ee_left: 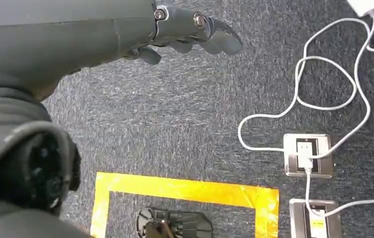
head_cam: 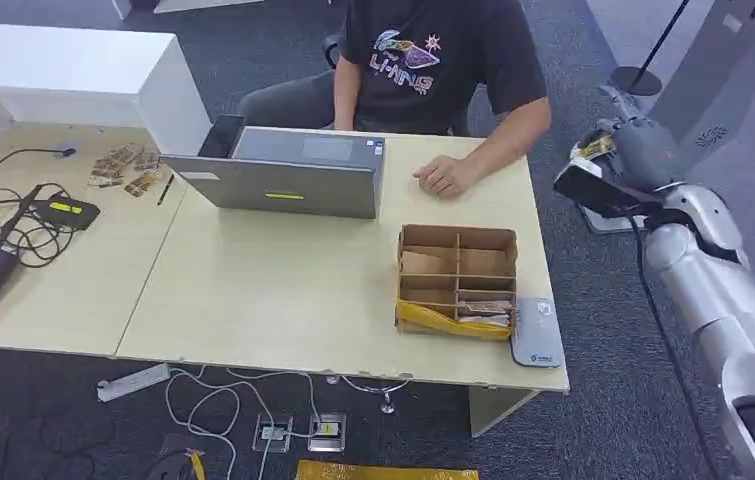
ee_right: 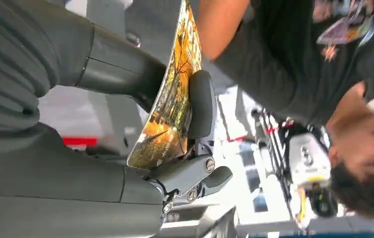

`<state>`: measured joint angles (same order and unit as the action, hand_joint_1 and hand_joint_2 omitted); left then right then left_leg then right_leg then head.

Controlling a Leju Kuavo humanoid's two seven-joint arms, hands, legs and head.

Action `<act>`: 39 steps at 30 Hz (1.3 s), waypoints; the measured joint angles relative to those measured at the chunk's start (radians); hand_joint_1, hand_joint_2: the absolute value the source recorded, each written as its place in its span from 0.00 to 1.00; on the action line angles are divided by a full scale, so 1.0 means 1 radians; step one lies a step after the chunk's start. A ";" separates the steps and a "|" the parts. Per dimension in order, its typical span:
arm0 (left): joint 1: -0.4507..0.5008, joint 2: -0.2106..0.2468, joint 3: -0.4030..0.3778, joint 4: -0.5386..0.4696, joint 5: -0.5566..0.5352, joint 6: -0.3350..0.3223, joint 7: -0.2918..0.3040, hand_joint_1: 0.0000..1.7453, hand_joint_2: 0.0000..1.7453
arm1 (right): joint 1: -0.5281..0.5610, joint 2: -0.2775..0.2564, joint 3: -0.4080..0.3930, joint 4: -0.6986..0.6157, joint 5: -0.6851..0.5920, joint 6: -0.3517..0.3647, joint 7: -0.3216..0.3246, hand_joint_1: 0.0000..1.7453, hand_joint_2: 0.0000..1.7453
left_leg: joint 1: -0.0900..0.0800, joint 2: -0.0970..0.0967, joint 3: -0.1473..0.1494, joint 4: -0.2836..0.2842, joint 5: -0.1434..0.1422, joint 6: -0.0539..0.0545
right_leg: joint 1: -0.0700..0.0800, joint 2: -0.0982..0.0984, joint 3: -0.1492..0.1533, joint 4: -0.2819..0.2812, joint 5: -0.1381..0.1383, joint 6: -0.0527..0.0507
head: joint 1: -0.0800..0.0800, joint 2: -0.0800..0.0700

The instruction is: Pass the card to the sensor for recognition and then transmit it.

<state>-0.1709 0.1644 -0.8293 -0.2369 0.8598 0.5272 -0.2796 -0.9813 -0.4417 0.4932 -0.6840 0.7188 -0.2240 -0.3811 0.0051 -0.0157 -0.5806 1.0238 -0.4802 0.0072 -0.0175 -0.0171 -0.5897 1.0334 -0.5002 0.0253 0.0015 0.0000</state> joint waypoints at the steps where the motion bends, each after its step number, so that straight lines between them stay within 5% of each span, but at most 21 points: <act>1: 0.000 0.000 0.000 0.000 0.004 0.001 0.000 0.00 0.00 | 0.012 -0.005 -0.001 -0.013 -0.012 0.022 -0.001 1.00 1.00 | 0.000 0.000 0.000 0.000 0.000 0.000 | 0.000 0.000 0.000 0.000 0.000 0.000 | 0.000 0.000; 14: 0.002 -0.005 0.000 0.000 0.053 0.019 0.021 0.00 0.00 | 0.241 -0.098 -0.053 -0.230 -0.116 0.172 0.068 1.00 1.00 | 0.000 0.000 0.000 0.000 0.000 0.000 | 0.000 0.000 0.000 -0.001 0.000 0.000 | 0.000 0.000; 39: -0.001 -0.008 0.000 0.003 0.052 0.017 0.019 0.00 0.00 | 0.706 -0.145 -0.233 -0.583 -0.104 0.240 0.212 1.00 1.00 | 0.000 0.000 0.000 0.000 -0.001 0.000 | 0.000 0.000 0.000 -0.001 0.000 0.000 | 0.000 0.000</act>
<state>-0.1716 0.1568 -0.8293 -0.2342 0.9121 0.5440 -0.2609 -0.2751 -0.5871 0.2606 -1.2665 0.6145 0.0160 -0.1690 0.0052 -0.0155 -0.5806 1.0236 -0.4810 0.0067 -0.0175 -0.0168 -0.5895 1.0328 -0.5003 0.0252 0.0019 0.0000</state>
